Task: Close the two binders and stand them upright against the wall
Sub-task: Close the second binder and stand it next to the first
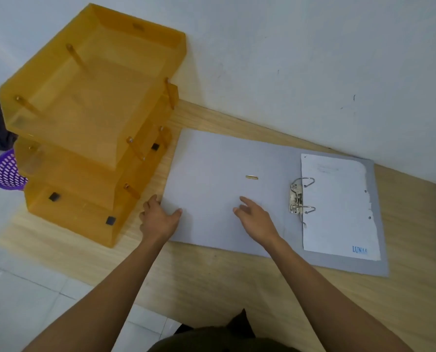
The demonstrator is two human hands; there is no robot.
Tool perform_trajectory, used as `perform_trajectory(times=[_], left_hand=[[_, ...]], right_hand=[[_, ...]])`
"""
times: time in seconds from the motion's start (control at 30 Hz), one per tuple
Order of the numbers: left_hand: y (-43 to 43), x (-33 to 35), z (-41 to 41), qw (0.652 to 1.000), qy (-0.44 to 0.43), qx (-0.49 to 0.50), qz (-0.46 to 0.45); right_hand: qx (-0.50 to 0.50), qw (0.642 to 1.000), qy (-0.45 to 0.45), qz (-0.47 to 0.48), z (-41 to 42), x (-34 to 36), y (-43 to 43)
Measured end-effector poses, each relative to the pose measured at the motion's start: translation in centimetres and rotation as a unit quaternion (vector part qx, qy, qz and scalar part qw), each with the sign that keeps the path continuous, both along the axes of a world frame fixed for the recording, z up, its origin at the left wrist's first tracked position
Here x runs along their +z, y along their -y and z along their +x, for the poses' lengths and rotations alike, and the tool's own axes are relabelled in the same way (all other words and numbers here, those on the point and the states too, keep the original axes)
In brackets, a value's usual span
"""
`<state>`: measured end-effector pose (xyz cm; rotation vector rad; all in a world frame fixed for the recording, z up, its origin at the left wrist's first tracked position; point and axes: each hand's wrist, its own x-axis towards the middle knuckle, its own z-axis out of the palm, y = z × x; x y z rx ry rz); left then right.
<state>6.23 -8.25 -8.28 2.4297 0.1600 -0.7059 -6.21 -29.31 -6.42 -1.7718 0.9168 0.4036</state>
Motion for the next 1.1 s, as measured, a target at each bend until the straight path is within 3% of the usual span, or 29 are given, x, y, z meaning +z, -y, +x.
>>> perform_trajectory(times=[0.1, 0.27, 0.43, 0.6, 0.8, 0.93, 1.1], left_hand=[[-0.8, 0.8, -0.2, 0.998, -0.006, 0.012, -0.066], [-1.6, 4.8, -1.9, 0.982, 0.030, -0.064, -0.175], [-3.4, 10.4, -1.5, 0.965, 0.066, -0.114, -0.228], [-3.1, 14.8, -0.9, 0.940, 0.012, -0.159, -0.300], [3.2, 16.4, -3.3, 0.893, -0.049, -0.153, -0.420], [8.5, 14.9, -4.9, 0.878, -0.072, -0.199, -0.430], [13.1, 13.6, -6.8, 0.881, -0.054, -0.276, -0.380]], right_hand=[[-0.020, 1.000, 0.025, 0.001, -1.4, 0.4, -1.5], [0.025, 0.998, 0.061, 0.016, -0.4, 2.1, -5.7], [0.046, 0.988, 0.139, 0.058, 2.7, 6.3, -7.3], [0.057, 0.972, 0.211, 0.081, 4.4, 10.5, -7.5], [-0.034, 0.959, 0.262, 0.100, 3.2, 14.6, -4.0], [-0.083, 0.957, 0.260, 0.094, 1.2, 16.0, -1.2], [-0.116, 0.961, 0.247, 0.046, -1.0, 16.5, 1.8]])
